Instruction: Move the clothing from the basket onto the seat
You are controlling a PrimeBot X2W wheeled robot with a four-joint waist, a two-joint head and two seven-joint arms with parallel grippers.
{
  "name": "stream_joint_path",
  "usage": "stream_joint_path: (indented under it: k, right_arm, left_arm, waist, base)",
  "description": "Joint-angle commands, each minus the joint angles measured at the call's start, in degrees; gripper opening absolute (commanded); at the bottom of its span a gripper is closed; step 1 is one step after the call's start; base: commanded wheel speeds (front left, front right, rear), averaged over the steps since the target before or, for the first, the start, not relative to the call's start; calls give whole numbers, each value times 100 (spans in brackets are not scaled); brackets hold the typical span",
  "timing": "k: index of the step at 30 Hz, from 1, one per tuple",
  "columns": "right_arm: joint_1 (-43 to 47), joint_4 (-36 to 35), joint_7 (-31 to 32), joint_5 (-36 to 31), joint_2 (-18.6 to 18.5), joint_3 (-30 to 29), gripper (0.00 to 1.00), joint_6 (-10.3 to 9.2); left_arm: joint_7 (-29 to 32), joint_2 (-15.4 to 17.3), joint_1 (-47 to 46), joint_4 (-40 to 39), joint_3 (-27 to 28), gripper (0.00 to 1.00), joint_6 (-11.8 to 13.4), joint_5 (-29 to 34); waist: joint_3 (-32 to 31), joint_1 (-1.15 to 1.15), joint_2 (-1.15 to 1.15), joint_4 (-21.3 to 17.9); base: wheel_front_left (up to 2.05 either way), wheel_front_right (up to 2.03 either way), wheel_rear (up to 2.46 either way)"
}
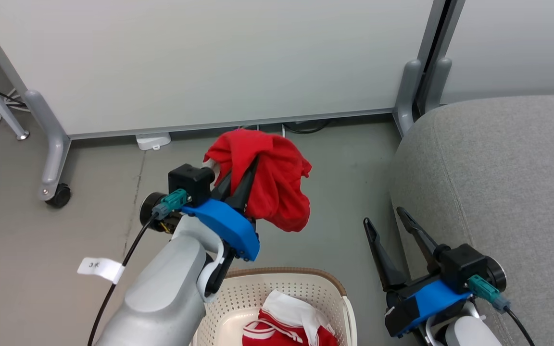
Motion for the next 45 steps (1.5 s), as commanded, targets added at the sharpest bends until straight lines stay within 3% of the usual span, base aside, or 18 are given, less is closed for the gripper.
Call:
stream_joint_path:
  k: [1, 12, 19, 25, 31, 45]
  right_arm:
    - [111, -5, 33, 23, -18, 12, 100, 1]
    - [265, -125, 228, -59, -18, 105, 100, 1]
    - [-164, 36, 473, -183, -18, 405, 100, 1]
    - [-937, 731, 749, -248, -18, 612, 100, 1]
    - [-1709, 1785, 883, 110, -18, 819, 100, 1]
    - [-2707, 3320, 524, 1146, -18, 1554, 100, 1]
  left_arm:
    - [31, -7, -149, -24, -50, 0, -39, -34]
    - [234, -41, -436, 7, -415, 0, -27, -274]
    - [278, -59, -511, 54, -572, 0, -27, -377]
    - [296, -90, -646, 12, -773, 0, -27, -472]
    - [327, -125, -731, -45, -1009, 0, -27, -577]
    - [423, -159, -869, -513, -1693, 0, -28, -942]
  waist:
    - [-62, 1, 0, -13]
    - [-229, 1, 0, 5]
    - [-146, 1, 0, 37]
    - [-62, 1, 0, 149]
    - [-36, 1, 0, 321]
    - [-12, 1, 0, 550]
  base:
    - [0, 0, 0]
    - [0, 0, 0]
    - [0, 0, 0]
    - [0, 0, 0]
    - [0, 0, 0]
    - [0, 0, 0]
